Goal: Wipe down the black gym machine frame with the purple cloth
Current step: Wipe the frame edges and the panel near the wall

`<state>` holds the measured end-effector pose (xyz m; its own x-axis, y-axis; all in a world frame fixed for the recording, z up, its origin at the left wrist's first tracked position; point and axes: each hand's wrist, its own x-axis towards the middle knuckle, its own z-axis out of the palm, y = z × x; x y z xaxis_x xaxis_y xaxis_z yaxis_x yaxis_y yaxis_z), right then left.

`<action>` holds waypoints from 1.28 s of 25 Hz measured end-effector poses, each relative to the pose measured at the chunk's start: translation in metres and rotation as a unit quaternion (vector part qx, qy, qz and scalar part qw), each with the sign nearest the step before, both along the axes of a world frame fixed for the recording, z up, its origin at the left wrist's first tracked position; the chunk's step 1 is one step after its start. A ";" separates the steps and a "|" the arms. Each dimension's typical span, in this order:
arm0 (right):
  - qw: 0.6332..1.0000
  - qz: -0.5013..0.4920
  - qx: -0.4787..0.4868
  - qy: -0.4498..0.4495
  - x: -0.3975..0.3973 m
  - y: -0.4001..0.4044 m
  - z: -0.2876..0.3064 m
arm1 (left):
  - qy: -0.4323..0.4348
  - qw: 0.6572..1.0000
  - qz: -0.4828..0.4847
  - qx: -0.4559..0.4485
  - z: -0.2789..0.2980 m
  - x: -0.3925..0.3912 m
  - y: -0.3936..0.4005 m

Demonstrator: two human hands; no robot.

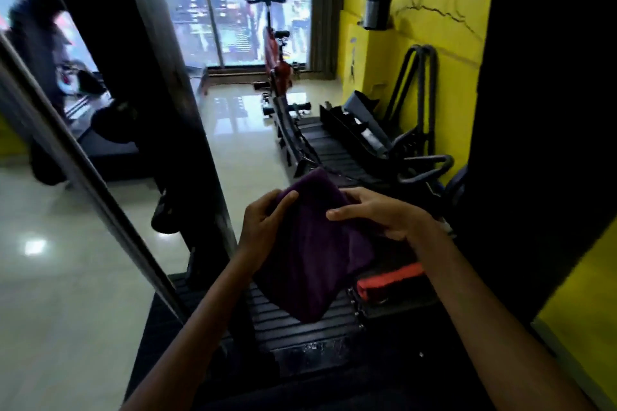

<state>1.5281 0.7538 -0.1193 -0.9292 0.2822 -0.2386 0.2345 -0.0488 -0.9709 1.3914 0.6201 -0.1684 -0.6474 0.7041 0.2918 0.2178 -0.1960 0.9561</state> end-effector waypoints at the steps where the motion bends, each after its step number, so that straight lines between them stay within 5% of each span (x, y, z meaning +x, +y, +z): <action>1: 1.000 0.010 -0.021 0.013 -0.004 0.008 0.001 | -0.015 0.999 0.028 -0.002 -0.001 0.004 0.004; 4: 0.987 0.040 -0.140 0.061 -0.019 0.020 0.000 | -0.061 0.991 0.118 -0.002 0.008 0.022 0.010; 7: 0.956 0.090 -0.268 0.074 -0.036 0.007 -0.005 | -0.009 0.976 0.218 -0.019 0.029 0.029 -0.004; 10: 0.940 0.106 -0.315 0.080 -0.047 -0.016 0.006 | 0.129 0.936 0.326 -0.030 0.057 0.037 -0.029; 15: 0.914 0.067 -0.374 0.143 -0.050 -0.035 0.053 | 0.412 0.812 0.413 -0.021 0.134 0.032 -0.061; 19: 0.927 -0.007 -0.311 0.209 -0.073 -0.048 0.114 | 0.530 0.689 0.494 -0.018 0.217 0.016 -0.072; 22: 0.926 -0.057 -0.240 0.285 -0.091 -0.060 0.180 | 0.563 0.632 0.532 -0.025 0.293 0.013 -0.071; 27: 0.882 -0.152 -0.146 0.420 -0.114 -0.076 0.272 | 0.580 0.532 0.584 -0.199 0.375 -0.010 -0.068; 32: 0.830 -0.203 -0.039 0.519 -0.140 -0.082 0.359 | 0.538 0.565 0.583 -0.228 0.377 -0.020 -0.069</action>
<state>1.3879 0.6716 0.2398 -0.4777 0.6437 0.5978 -0.7761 0.0096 -0.6305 1.3714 0.5508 0.2082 -0.3690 0.1433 0.9183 0.4485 0.8928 0.0409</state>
